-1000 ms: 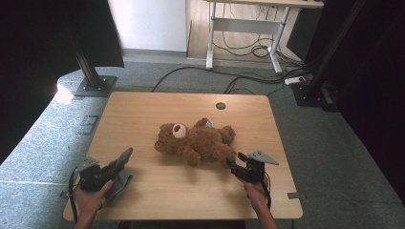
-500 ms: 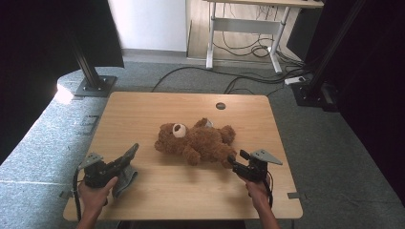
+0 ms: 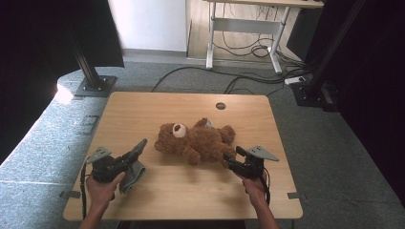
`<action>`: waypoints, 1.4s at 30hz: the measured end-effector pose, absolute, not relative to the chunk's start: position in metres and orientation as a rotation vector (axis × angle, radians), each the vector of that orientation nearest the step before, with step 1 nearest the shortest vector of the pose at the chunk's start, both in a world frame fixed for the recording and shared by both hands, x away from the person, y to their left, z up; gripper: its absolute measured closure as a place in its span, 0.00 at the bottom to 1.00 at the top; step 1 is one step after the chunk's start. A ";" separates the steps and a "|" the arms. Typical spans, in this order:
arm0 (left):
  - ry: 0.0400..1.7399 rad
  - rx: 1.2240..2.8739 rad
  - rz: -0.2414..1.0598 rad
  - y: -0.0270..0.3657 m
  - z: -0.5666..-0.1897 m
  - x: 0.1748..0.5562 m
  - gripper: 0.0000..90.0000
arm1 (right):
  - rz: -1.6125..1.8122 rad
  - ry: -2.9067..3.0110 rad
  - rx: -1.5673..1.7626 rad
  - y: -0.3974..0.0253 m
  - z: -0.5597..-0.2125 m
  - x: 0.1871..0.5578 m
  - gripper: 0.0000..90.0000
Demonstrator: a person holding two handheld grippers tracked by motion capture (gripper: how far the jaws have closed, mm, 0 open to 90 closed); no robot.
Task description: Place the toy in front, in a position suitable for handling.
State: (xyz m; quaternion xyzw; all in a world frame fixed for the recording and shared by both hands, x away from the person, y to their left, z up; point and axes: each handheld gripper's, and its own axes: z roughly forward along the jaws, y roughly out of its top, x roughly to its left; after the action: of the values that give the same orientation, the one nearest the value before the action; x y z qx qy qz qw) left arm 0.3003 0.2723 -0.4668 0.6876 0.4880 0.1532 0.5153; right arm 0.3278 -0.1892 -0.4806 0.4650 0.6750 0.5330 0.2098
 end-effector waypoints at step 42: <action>1.049 1.736 0.317 0.205 -0.445 0.336 0.83 | 1.380 2.022 1.372 -0.180 -0.513 0.349 0.33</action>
State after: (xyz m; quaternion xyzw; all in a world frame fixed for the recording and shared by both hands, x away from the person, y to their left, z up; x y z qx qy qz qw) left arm 0.3363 0.2050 -0.4446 0.7235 0.4372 0.1322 0.5177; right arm 0.3492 -0.1798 -0.5125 0.4821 0.7104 0.4848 0.1669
